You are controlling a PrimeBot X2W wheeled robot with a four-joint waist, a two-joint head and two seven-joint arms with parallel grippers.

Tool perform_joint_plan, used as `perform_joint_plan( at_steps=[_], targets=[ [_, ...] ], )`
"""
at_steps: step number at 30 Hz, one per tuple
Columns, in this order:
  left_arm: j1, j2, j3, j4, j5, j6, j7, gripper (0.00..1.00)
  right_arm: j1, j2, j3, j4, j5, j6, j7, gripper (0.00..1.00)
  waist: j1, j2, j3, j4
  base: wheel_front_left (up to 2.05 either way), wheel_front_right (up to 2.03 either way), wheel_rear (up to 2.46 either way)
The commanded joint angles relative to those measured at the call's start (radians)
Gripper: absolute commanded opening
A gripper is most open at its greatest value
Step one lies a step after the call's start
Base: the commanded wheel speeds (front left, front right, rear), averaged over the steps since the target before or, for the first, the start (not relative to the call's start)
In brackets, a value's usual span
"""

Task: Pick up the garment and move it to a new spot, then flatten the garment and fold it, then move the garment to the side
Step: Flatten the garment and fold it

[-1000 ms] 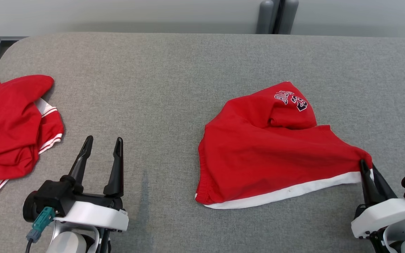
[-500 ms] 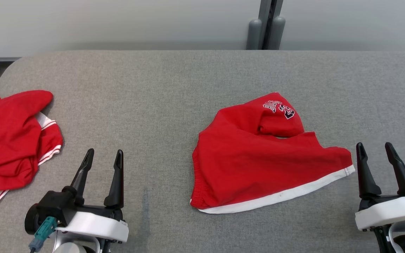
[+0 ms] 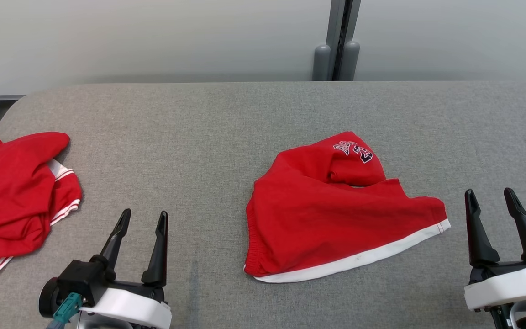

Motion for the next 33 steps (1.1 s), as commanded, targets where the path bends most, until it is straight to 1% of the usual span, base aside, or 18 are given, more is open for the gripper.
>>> perform_joint_plan(
  at_steps=[1, 14, 17, 22, 26, 28, 33],
  targets=[
    [0.010, 0.006, -0.001, 0.000, 0.006, -0.003, 0.003, 1.00, 0.011, 0.000, -0.006, -0.010, -0.001, 0.000, 0.004, 1.00, 0.0000, -0.0001, -0.001, 0.000, 0.00, 0.00, 0.00],
    [0.001, 0.011, -0.012, -0.004, -0.002, 0.005, 0.005, 1.00, 0.015, 0.008, -0.006, -0.016, 0.001, 0.000, 0.012, 1.00, 0.0000, -0.0001, -0.002, 0.003, 0.00, 0.00, 0.00],
    [-0.021, 0.010, -0.017, -0.012, -0.003, -0.004, 0.005, 1.00, 0.013, 0.009, -0.011, -0.020, 0.001, 0.000, 0.014, 1.00, 0.0000, -0.0001, 0.005, 0.007, 0.00, 0.00, 0.00],
    [-0.065, 0.013, -0.038, -0.011, 0.004, -0.028, 0.014, 1.00, 0.005, 0.010, -0.008, -0.030, -0.004, 0.000, 0.017, 1.00, 0.0000, -0.0001, 0.028, 0.009, 0.00, 0.00, 0.00],
    [-0.078, -0.001, -0.076, 0.004, 0.004, -0.048, 0.037, 1.00, -0.002, 0.010, -0.003, -0.027, -0.005, 0.000, 0.014, 1.00, 0.0000, -0.0001, 0.048, 0.002, 0.00, 0.00, 0.00],
    [-0.072, -0.009, -0.105, 0.009, -0.003, -0.068, 0.054, 1.00, -0.004, 0.010, -0.002, -0.027, -0.004, 0.000, 0.013, 1.00, 0.0000, -0.0001, 0.061, -0.004, 0.00, 0.00, 0.00],
    [-0.047, -0.027, -0.213, 0.038, -0.015, -0.140, 0.115, 1.00, -0.020, 0.010, -0.001, -0.023, -0.002, 0.000, 0.008, 1.00, 0.0000, -0.0001, 0.101, -0.015, 0.00, 0.00, 0.00]
  ],
)
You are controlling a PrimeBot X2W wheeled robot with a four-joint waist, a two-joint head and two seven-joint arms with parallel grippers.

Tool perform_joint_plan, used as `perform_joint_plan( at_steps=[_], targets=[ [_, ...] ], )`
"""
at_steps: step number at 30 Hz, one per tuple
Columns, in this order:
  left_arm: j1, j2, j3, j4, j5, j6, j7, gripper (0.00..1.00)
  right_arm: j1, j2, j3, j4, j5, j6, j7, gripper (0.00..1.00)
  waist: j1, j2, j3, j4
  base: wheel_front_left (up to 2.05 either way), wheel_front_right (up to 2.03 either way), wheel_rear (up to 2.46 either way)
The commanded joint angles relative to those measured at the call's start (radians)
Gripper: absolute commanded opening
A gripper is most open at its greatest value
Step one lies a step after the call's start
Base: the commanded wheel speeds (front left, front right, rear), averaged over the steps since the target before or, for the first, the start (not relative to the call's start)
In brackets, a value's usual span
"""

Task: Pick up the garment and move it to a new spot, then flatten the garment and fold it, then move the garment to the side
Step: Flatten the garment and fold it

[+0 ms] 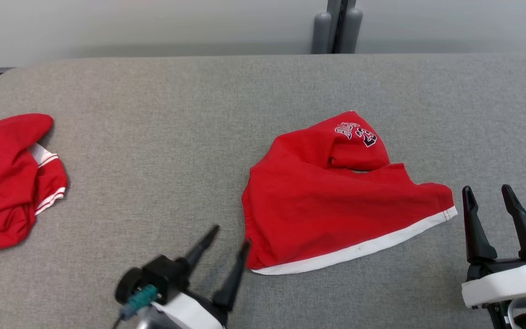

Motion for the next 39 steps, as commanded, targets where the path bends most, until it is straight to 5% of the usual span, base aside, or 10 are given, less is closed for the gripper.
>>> perform_joint_plan(
  at_steps=[1, 17, 20, 39],
  targets=[
    [0.013, 0.001, -0.033, 0.016, -0.005, -0.018, 0.017, 1.00, -0.021, -0.002, -0.004, 0.001, -0.001, 0.000, -0.008, 1.00, 0.0000, 0.0000, 0.024, -0.010, 0.00, 0.00, 0.00],
    [-0.025, 0.020, -0.123, 0.110, -0.010, -0.049, 0.054, 1.00, -0.053, -0.001, -0.015, 0.032, 0.002, 0.000, -0.025, 1.00, 0.0000, 0.0000, 0.081, -0.029, 0.00, 0.00, 0.00],
    [-0.033, 0.022, -0.129, 0.112, -0.013, -0.051, 0.049, 0.00, -0.059, -0.001, -0.019, 0.054, -0.001, 0.000, -0.023, 1.00, 0.0000, 0.0000, 0.085, -0.027, 0.00, 0.00, 0.00],
    [-0.089, 0.028, -0.134, 0.114, 0.002, -0.046, 0.005, 0.00, -0.164, -0.057, 0.047, 0.367, 0.023, 0.000, -0.026, 1.00, 0.0000, 0.0000, 0.172, 0.013, 0.00, 0.00, 0.00]
  ],
)
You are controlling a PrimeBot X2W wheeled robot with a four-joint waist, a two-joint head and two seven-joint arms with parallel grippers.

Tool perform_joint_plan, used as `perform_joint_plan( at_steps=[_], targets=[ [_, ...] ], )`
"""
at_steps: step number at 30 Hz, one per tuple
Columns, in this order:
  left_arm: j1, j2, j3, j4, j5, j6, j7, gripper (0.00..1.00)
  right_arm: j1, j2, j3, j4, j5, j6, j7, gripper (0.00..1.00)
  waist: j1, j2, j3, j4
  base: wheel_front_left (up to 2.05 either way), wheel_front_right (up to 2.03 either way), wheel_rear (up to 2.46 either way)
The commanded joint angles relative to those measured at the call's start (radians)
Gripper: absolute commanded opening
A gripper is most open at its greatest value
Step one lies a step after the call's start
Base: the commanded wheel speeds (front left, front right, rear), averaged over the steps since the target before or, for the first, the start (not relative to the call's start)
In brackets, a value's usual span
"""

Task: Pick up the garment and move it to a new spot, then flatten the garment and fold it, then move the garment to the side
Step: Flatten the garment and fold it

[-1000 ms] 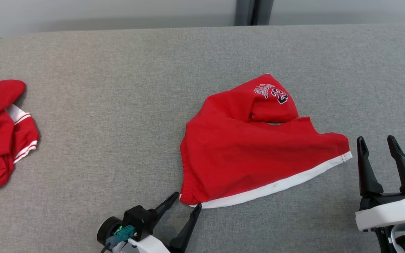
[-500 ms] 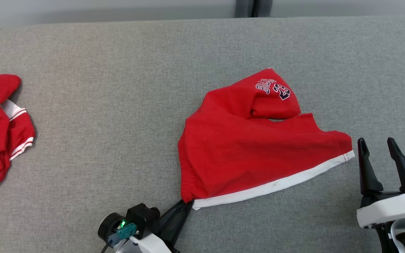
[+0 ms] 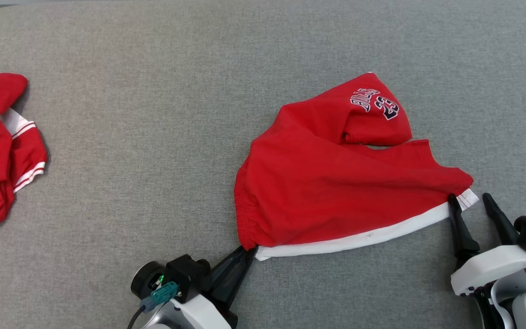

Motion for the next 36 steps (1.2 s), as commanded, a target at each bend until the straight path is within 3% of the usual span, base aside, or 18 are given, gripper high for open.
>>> perform_joint_plan(
  at_steps=[1, 2, 3, 4, 5, 11, 25, 36],
  targets=[
    [-0.020, 0.003, 0.006, 0.007, 0.003, 0.004, -0.007, 0.00, -0.004, -0.006, 0.007, 0.020, 0.008, 0.000, 0.003, 1.00, 0.0000, -0.0001, 0.003, 0.005, 0.00, 0.00, 0.00],
    [-0.023, 0.002, 0.005, 0.009, 0.003, 0.004, -0.011, 0.00, 0.001, -0.004, 0.011, 0.030, 0.013, 0.000, 0.005, 0.77, 0.0000, -0.0001, 0.003, 0.007, 0.00, 0.00, 0.00],
    [-0.023, 0.000, 0.004, 0.010, 0.002, 0.005, -0.015, 0.00, 0.004, -0.002, 0.016, 0.035, 0.015, 0.000, 0.003, 0.34, 0.0000, -0.0001, 0.002, 0.008, 0.00, 0.00, 0.00],
    [-0.023, -0.002, 0.005, 0.010, 0.000, 0.006, -0.020, 0.00, 0.008, 0.000, 0.024, 0.040, 0.022, 0.000, 0.005, 0.10, 0.0000, -0.0001, 0.000, 0.008, 0.00, 0.00, 0.00],
    [-0.023, -0.004, 0.006, 0.009, -0.003, 0.007, -0.027, 0.00, 0.012, 0.000, 0.028, 0.042, 0.025, 0.000, 0.005, 0.00, 0.0000, -0.0001, -0.002, 0.008, 0.00, 0.00, 0.00],
    [-0.019, -0.008, 0.026, -0.003, -0.015, 0.030, -0.046, 0.00, 0.014, -0.003, 0.052, -0.007, 0.050, 0.000, -0.015, 0.00, 0.0000, -0.0001, -0.028, -0.002, 0.00, 0.00, 0.00],
    [-0.067, 0.006, 0.108, -0.169, -0.036, 0.108, -0.031, 0.00, 0.037, -0.013, 0.058, -0.268, 0.086, 0.000, 0.017, 0.00, 0.0000, -0.0001, -0.164, 0.002, 0.00, 0.00, 0.00],
    [-0.226, 0.005, 0.161, -0.307, -0.033, 0.140, -0.001, 0.00, -0.106, -0.005, 0.008, -0.445, 0.105, 0.000, 0.044, 0.00, 0.0000, -0.0001, -0.278, -0.014, 0.00, 0.00, 0.00]
  ],
)
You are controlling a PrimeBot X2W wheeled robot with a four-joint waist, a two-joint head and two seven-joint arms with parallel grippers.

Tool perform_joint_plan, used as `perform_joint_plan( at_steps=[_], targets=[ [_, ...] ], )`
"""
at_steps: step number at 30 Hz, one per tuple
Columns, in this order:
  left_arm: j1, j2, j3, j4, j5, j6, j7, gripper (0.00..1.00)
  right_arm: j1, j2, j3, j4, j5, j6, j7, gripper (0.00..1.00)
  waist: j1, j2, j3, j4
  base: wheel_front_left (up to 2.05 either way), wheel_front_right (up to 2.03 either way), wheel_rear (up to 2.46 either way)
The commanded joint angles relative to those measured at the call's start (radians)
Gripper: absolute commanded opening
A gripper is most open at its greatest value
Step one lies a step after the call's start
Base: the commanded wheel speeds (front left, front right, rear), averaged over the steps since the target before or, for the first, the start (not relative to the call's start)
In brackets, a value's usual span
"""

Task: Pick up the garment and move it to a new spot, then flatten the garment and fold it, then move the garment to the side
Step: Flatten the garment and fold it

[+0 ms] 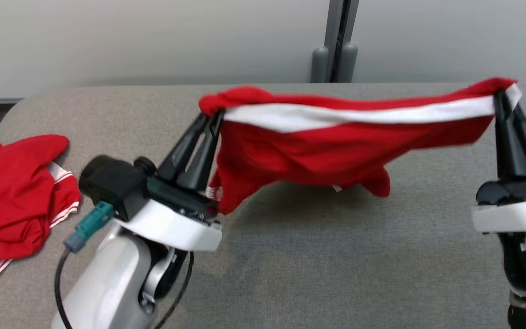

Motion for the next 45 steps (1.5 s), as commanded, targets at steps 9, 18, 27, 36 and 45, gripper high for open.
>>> perform_joint_plan(
  at_steps=[9, 18, 27, 36, 45],
  targets=[
    [-0.113, 0.032, 0.062, -0.076, 0.012, 0.046, 0.054, 0.00, -0.096, 0.009, -0.045, -0.077, -0.022, 0.000, 0.034, 0.00, 0.0000, -0.0001, -0.038, -0.013, 0.00, 0.00, 0.00],
    [-0.153, 0.041, 0.075, -0.112, 0.009, 0.053, 0.063, 0.00, -0.130, 0.013, -0.060, -0.069, -0.012, 0.000, 0.044, 0.00, 0.0000, -0.0001, 0.015, -0.020, 0.00, 0.00, 0.00],
    [-0.310, 0.016, 0.069, -0.049, 0.014, 0.015, 0.045, 0.00, -0.302, -0.029, -0.033, -0.016, 0.000, 0.000, 0.050, 0.00, 0.0000, -0.0001, 0.173, -0.031, 0.00, 0.00, 0.00],
    [-0.643, -0.040, 0.064, 0.136, 0.032, -0.056, -0.007, 0.00, -0.671, -0.085, 0.038, 0.152, 0.017, 0.000, 0.014, 0.00, 0.0000, -0.0001, 0.326, -0.036, 0.00, 0.00, 0.00],
    [-0.884, -0.097, 0.071, 0.469, -0.005, -0.097, -0.054, 0.00, -0.982, -0.067, 0.124, 0.505, -0.001, 0.000, -0.104, 0.00, 0.0000, -0.0001, 0.377, -0.046, 0.00, 0.00, 0.00]
  ],
)
